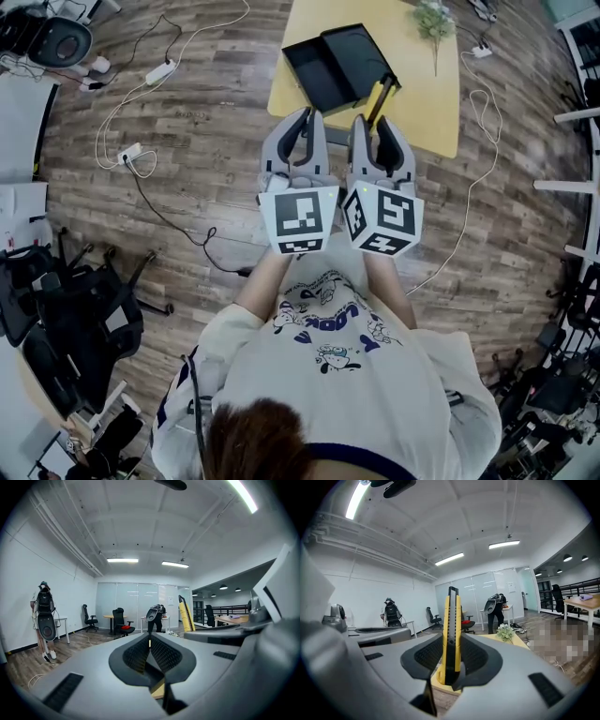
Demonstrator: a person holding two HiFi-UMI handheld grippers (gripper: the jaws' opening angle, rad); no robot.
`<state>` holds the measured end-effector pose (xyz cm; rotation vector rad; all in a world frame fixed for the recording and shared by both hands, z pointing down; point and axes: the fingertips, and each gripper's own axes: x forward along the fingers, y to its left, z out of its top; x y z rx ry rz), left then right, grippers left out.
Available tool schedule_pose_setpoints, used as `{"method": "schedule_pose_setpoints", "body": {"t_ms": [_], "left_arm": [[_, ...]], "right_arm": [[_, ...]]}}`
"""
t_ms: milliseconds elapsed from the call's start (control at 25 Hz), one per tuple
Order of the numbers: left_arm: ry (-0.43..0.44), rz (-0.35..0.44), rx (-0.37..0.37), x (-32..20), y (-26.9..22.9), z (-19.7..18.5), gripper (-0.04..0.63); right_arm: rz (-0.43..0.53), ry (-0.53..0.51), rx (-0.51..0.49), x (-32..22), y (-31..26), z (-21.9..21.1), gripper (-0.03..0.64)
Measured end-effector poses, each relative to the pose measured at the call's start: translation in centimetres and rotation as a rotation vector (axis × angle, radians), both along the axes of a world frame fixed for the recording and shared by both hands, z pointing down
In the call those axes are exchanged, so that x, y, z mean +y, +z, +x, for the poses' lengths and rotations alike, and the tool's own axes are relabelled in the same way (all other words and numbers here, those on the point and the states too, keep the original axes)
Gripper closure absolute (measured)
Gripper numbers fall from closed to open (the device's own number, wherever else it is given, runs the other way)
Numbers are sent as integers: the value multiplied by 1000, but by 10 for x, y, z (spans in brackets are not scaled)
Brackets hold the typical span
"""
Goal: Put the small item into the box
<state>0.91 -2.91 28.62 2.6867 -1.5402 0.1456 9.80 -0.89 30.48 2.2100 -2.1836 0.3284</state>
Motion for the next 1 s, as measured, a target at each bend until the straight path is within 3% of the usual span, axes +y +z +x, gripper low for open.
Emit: {"method": "schedule_pose_setpoints", "body": {"t_ms": [400, 1000], "left_arm": [[-75, 2, -12, -72, 1, 28, 572], [-163, -77, -19, -127, 30, 23, 572]], "right_arm": [[5, -90, 6, -81, -2, 28, 486], [-79, -181, 5, -143, 29, 26, 486]]}}
